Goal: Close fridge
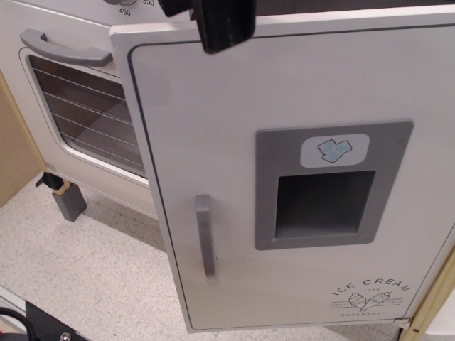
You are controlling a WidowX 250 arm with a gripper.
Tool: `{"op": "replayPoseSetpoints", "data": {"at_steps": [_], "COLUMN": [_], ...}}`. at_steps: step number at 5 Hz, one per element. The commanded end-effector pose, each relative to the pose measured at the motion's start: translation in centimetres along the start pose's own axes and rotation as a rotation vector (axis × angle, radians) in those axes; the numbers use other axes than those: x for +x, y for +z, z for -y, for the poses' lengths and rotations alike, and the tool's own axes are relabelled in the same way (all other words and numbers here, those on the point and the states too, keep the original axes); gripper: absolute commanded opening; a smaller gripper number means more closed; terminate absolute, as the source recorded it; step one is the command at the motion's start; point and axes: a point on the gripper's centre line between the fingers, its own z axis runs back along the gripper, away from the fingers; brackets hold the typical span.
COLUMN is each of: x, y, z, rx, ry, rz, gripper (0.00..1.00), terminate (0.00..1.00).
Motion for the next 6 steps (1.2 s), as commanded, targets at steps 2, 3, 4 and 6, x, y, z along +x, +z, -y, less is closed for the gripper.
{"op": "replayPoseSetpoints", "data": {"at_steps": [2,3,4,6], "x": [-2.3,-1.3,0.2,2.9], "y": [-6.3,-11.5,-14.6,-15.2], "z": [3.9,4.1,3.3,-0.1], "rx": [0.083,0.117,0.099,0.083], "ry": [-0.023,0.029,0.061,0.280], "rz": [0.000,0.008,0.057,0.226], "gripper": [1.00,1.00,1.00,1.00], "terminate": [0.00,0.00,0.00,0.00]}}
